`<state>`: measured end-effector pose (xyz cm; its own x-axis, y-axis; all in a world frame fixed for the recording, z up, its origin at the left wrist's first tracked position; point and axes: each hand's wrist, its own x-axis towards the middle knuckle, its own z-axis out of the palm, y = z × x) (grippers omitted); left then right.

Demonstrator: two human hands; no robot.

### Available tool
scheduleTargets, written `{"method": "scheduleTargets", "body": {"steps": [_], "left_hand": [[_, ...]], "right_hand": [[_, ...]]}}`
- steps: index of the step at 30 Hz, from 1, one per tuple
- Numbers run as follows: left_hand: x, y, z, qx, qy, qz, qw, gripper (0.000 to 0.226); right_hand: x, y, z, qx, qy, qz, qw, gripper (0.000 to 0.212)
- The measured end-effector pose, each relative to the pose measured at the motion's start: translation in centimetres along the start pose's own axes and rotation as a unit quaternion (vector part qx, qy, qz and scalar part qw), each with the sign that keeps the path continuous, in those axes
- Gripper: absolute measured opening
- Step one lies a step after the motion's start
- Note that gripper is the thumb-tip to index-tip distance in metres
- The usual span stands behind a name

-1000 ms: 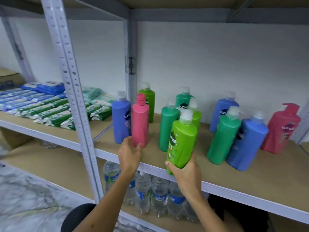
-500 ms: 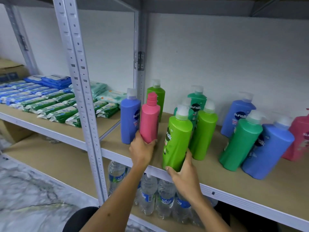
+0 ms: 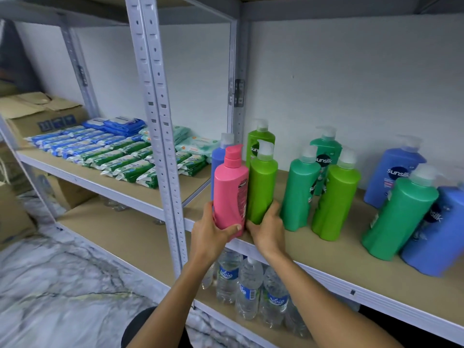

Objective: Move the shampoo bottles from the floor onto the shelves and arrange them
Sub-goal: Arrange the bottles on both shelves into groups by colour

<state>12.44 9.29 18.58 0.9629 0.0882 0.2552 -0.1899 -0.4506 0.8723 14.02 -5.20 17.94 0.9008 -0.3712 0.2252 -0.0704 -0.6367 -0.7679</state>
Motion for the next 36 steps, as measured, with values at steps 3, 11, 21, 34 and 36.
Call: {"method": "scheduleTargets", "body": {"steps": [3, 11, 21, 34, 36], "left_hand": [[-0.3, 0.3, -0.1, 0.001, -0.002, 0.001, 1.0, 0.068], [-1.3, 1.3, 0.6, 0.026, 0.008, 0.005, 1.0, 0.073], [-7.0, 6.4, 7.4, 0.056, -0.054, 0.053, 0.996, 0.069], [-17.2, 18.4, 24.6, 0.023, -0.244, 0.124, 0.962, 0.064], [-18.5, 20.0, 27.2, 0.027, -0.26, 0.134, 0.956, 0.062]], "right_hand": [[1.1, -0.4, 0.6, -0.011, -0.014, -0.002, 1.0, 0.071], [-1.4, 2.4, -2.5, -0.012, -0.06, -0.03, 0.998, 0.053], [-8.5, 14.5, -16.5, -0.178, 0.073, -0.111, 0.975, 0.022], [-10.6, 28.3, -37.2, -0.248, 0.178, 0.133, 0.943, 0.021], [-10.5, 29.1, -38.9, -0.241, 0.189, 0.154, 0.939, 0.021]]}}
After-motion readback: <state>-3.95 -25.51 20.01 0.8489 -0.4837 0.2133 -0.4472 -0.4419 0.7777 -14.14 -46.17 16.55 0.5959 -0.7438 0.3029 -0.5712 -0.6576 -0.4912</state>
